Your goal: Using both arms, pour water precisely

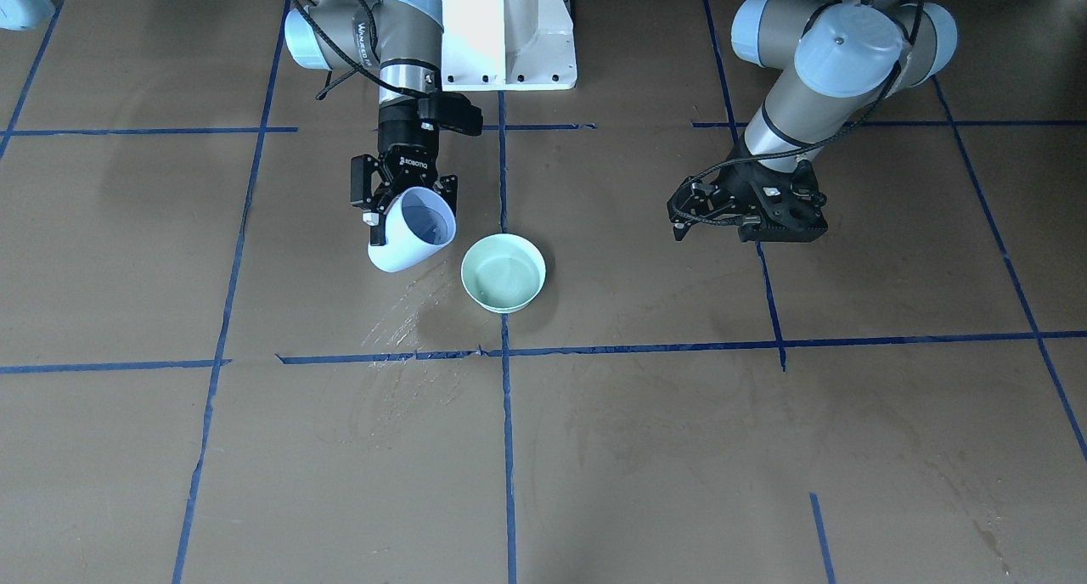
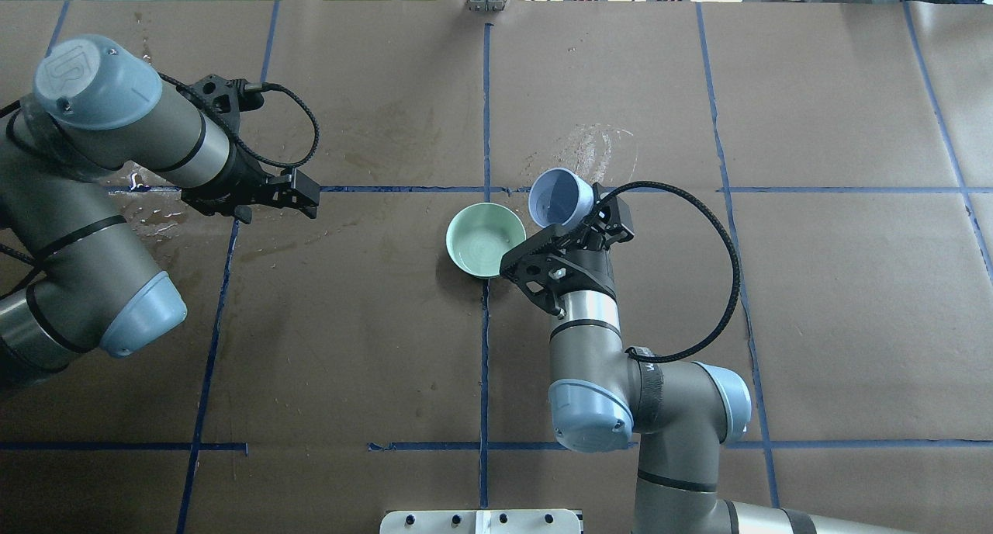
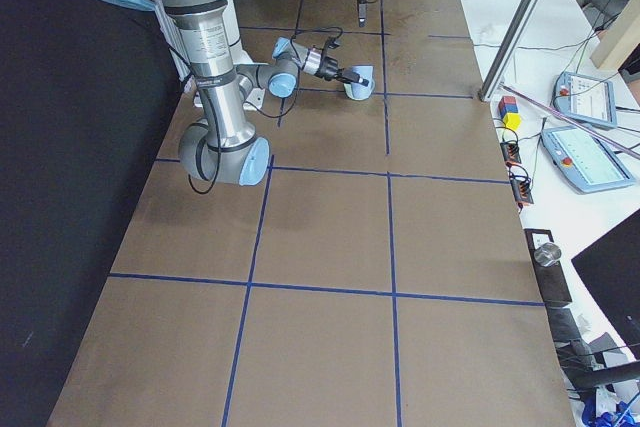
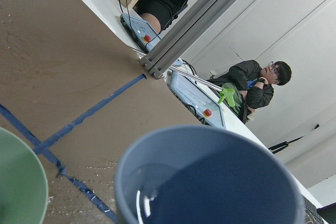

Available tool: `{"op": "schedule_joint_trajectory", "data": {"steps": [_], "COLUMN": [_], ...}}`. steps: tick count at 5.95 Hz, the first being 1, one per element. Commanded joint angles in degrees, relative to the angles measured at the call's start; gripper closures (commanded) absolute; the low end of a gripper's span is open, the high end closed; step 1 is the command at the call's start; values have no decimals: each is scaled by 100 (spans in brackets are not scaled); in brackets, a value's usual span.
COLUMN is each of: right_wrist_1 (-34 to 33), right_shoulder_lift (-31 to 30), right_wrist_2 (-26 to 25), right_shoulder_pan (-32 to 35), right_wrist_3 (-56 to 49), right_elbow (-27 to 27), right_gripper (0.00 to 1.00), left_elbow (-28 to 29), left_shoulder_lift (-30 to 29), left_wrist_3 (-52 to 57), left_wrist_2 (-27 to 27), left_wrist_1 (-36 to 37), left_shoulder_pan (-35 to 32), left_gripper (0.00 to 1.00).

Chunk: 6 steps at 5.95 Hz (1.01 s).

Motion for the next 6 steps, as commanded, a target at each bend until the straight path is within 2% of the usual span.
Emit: {"op": "schedule_joint_trajectory", "data": {"steps": [1, 4, 6], "right_wrist_1": [-629, -668, -738], "right_shoulder_lift": [218, 385, 544], "right_wrist_2": [3, -76, -418], "right_shoulder_pan": [9, 0, -61], "right_wrist_3": [-30, -231, -609], "right_elbow": [-75, -574, -814], "right_gripper": [100, 100, 100], "left_elbow": [-1, 8, 8], "left_shoulder_lift": [-2, 16, 16], "left_wrist_3": [-4, 5, 5], "left_wrist_2": [-6, -6, -14], "left_wrist_1": [0, 0, 0], "left_shoulder_pan": [0, 0, 0], "left_gripper": [0, 0, 0]}}
